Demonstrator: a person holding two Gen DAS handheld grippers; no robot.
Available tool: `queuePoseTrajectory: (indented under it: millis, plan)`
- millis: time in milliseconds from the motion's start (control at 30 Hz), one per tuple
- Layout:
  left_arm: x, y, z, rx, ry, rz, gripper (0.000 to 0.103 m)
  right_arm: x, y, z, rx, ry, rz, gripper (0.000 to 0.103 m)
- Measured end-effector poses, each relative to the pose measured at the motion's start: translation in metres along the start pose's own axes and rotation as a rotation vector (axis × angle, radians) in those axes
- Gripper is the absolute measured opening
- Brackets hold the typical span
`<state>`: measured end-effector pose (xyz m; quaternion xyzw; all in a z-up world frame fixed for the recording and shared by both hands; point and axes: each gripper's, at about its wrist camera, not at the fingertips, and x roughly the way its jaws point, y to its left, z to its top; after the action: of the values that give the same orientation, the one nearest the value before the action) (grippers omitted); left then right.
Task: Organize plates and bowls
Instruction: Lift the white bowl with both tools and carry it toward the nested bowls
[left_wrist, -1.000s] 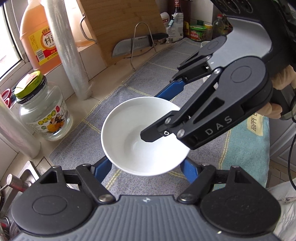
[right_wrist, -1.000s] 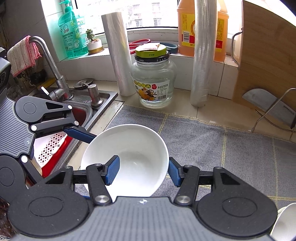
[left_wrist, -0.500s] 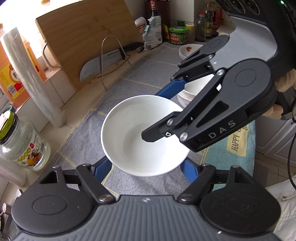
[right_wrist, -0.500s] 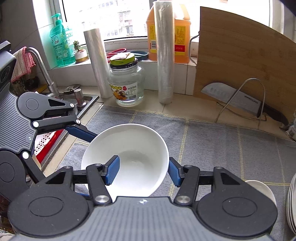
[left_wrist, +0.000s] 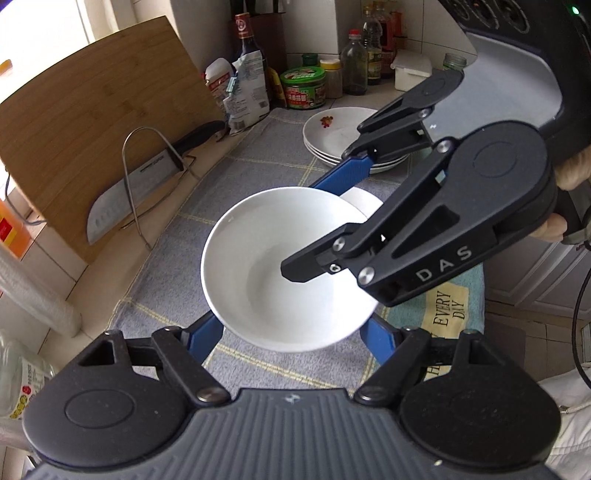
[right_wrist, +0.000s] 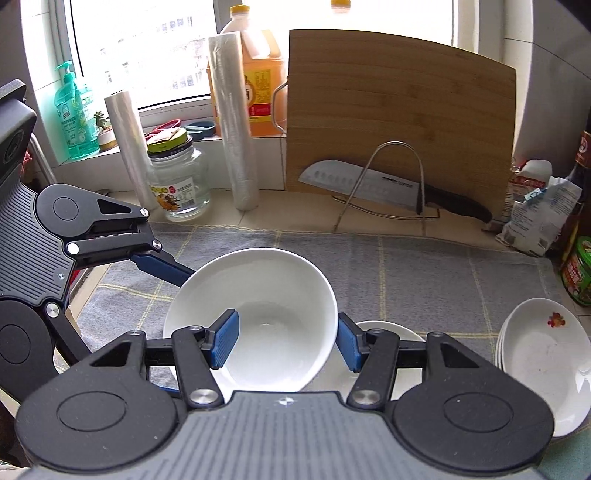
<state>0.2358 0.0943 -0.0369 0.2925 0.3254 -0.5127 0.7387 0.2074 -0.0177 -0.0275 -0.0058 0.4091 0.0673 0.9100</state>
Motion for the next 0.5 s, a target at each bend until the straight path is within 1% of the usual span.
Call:
queuePoseTrajectory:
  millis: [133, 333, 500]
  plan:
    - [0.011, -0.007, 0.018, 0.022, -0.001, -0.023, 0.081, -0.007, -0.018, -0.004, 0.022, -0.002, -0.026, 0.063]
    - [0.019, -0.012, 0.037, 0.054, -0.012, -0.033, 0.081, -0.016, -0.041, -0.004, 0.046, -0.017, -0.06, 0.063]
    - [0.029, -0.011, 0.05, 0.061, -0.005, -0.061, 0.081, -0.015, -0.053, -0.003, 0.049, 0.001, -0.082, 0.063]
